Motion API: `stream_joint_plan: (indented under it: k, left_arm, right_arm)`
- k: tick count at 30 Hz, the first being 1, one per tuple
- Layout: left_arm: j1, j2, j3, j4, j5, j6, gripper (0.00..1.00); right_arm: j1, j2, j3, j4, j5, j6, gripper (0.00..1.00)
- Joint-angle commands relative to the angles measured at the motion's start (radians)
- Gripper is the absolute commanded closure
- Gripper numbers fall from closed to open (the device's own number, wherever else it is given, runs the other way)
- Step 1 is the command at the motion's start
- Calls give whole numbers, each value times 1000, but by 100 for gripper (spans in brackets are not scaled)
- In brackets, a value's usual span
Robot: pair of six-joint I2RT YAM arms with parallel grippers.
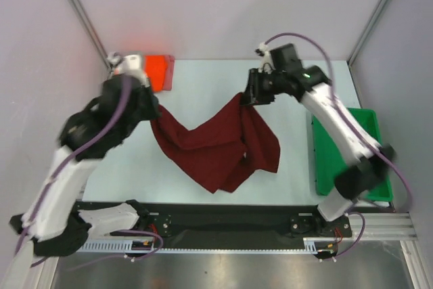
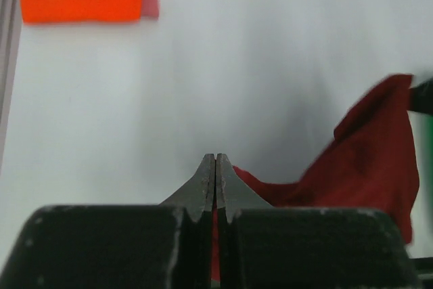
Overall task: Fold and stack the t-shirts
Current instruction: Flatten the tshirt out
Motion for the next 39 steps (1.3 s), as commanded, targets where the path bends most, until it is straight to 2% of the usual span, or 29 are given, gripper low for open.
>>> stream_joint_plan:
  k: [1,2,3,4,5,6,7,9,10,11,13,15,16,18,20,21,24,28,32,38,39]
  left_arm:
    - [150,194,-110,27,127,-20,100]
    - [185,236,-124,51,146,-23,99]
    - [246,271,-126,57,175,4,99]
    - [276,362,-65,42,191,3,94]
    - [296,401,-22,5,176,3,84]
    - [316,424,8,13,162,30,79]
    - [322,450,12,37,142,47,68]
    - [351,480,20,50,136,55,23]
    - [353,480,9,50,136,52,23]
    - [353,471,-7,45,148,44,10]
    - [351,437,-109,45,189,8,9]
    - [316,333,-226,94,265,-23,14]
    - [296,289,-341,111,289,-34,15]
    - [220,181,-452,152,379,-67,23]
    - [164,126,-608,192,434,-100,34]
    - [117,78,-654,207,464,-135,36]
    - [92,29,-826,264,582,-193,37]
    - [92,33,-891,371,646,-216,30]
    - [81,98,-965,456,709,-288,34]
    - [75,156,-1054,579,715,-348,36]
    - [75,171,-1058,579,712,-347,34]
  right_arm:
    - [-87,247,102,-92,-59,-2,60]
    - [-127,322,126,-96,-47,1,44]
    - [-145,356,153,-134,-25,4,40]
    - [-155,380,198,-148,8,-10,38]
    - [-159,395,212,-168,26,-20,33]
    - [-152,406,221,-205,62,-34,32]
    - [-147,400,201,-213,72,-45,31]
    - [-124,345,101,-211,98,-65,30]
    - [-114,316,100,-204,98,-65,30]
    - [-106,287,1,-193,98,-70,30]
    - [-72,193,-98,-165,116,-60,30]
    - [-25,132,-254,-124,125,-38,31]
    - [-8,86,-306,-110,125,-28,32]
    - [37,46,-430,-60,125,11,33]
    - [101,16,-495,-15,128,45,32]
    - [117,18,-521,22,133,62,32]
    - [167,48,-558,79,186,137,30]
    - [172,99,-557,143,257,203,23]
    - [138,162,-532,160,267,243,23]
    - [129,206,-557,226,286,257,22]
    - [127,223,-555,227,290,259,22]
